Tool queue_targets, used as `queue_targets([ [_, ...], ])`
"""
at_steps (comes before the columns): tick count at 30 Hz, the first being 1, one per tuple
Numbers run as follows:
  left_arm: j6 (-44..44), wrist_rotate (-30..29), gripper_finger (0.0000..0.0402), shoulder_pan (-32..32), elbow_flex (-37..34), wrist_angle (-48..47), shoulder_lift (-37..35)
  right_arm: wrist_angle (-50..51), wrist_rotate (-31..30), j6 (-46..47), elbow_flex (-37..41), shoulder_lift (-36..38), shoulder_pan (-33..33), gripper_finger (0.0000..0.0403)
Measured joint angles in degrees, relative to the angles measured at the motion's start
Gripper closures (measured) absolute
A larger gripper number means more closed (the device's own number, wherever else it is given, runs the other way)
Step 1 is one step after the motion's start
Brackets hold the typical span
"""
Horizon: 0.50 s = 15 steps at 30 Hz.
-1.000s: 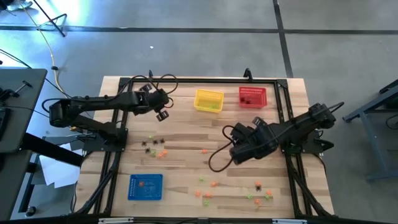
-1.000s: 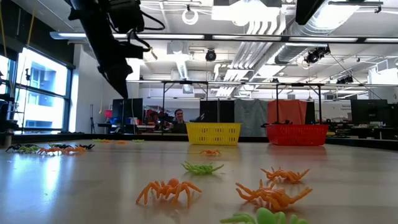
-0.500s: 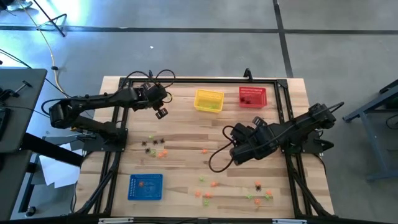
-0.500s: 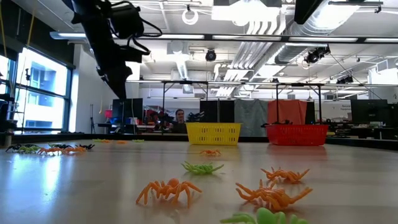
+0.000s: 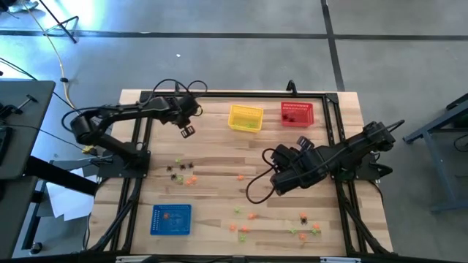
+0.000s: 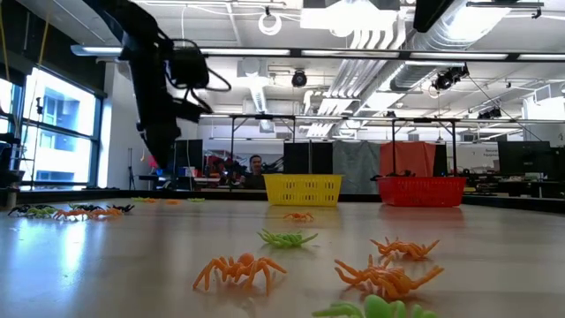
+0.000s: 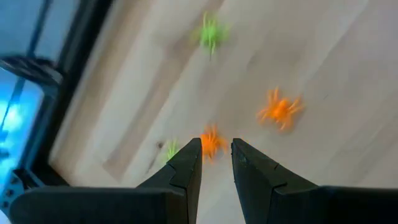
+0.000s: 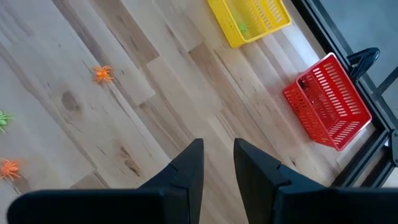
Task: Sort Halloween decoration
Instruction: Put the orange spider toy into the blue bin
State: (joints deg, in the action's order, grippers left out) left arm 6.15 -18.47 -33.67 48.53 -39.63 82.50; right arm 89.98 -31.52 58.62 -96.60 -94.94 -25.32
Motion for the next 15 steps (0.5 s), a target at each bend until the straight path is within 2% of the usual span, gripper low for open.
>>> queue_targets([
  [7,1.6,1.2,0.0308,-1.8,0.0,-2.2,7.7,0.0,0.0,-0.1,0.0,0.0,-0.7,0.032],
  [15,3.7,-0.4,0.0268,-2.0,0.0,0.0,10.3,0.0,0.0,-0.1,0.0,0.0,-0.7,0.032],
])
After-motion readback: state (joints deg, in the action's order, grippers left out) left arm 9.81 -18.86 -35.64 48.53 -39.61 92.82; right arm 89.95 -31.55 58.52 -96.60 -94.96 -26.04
